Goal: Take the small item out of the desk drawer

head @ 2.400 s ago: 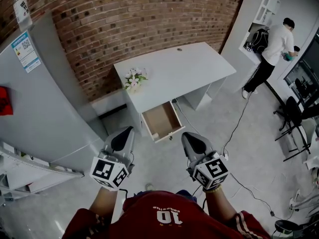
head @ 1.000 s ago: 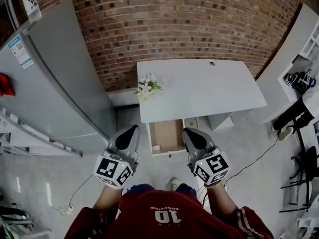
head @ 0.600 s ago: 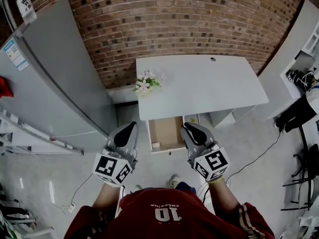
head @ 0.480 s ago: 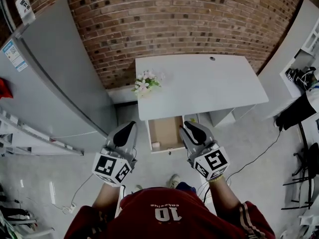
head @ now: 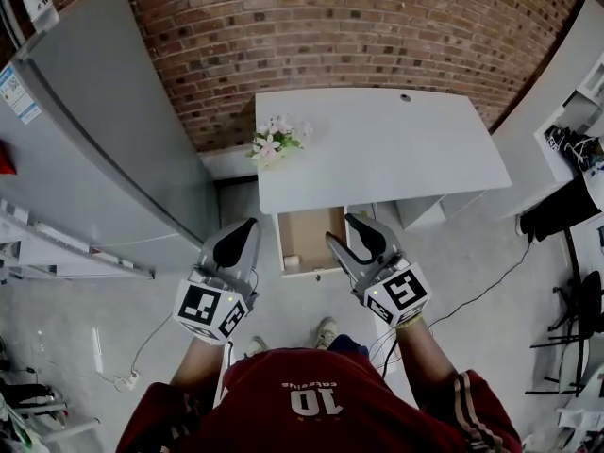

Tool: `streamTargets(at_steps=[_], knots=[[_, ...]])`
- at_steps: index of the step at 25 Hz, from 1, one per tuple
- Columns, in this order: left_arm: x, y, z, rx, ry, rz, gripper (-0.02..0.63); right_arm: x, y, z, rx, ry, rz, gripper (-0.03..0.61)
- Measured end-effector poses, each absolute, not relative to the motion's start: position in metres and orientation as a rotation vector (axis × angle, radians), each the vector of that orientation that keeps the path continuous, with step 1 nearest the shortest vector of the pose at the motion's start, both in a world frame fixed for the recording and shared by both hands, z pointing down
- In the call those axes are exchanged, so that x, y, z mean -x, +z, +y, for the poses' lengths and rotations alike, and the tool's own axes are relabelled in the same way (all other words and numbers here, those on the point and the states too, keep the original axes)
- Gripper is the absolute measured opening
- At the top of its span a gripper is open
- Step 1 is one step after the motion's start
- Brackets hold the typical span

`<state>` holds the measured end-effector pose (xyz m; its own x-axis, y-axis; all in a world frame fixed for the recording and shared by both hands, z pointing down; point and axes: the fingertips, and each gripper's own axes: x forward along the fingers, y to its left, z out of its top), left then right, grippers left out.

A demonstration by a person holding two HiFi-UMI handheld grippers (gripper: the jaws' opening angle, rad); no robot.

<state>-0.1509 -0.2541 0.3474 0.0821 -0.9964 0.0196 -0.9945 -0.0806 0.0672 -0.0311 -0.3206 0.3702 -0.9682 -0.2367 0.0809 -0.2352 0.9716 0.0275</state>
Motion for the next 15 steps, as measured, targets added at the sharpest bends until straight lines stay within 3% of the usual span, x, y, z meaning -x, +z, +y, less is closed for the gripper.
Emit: streamTargets(at_steps=[15], knots=[[0.151, 0.402, -0.280, -2.245, 0.041, -2.032, 0.003, 0.051, 0.526, -0.349, 0.005, -0.011, -2.838, 0.173]])
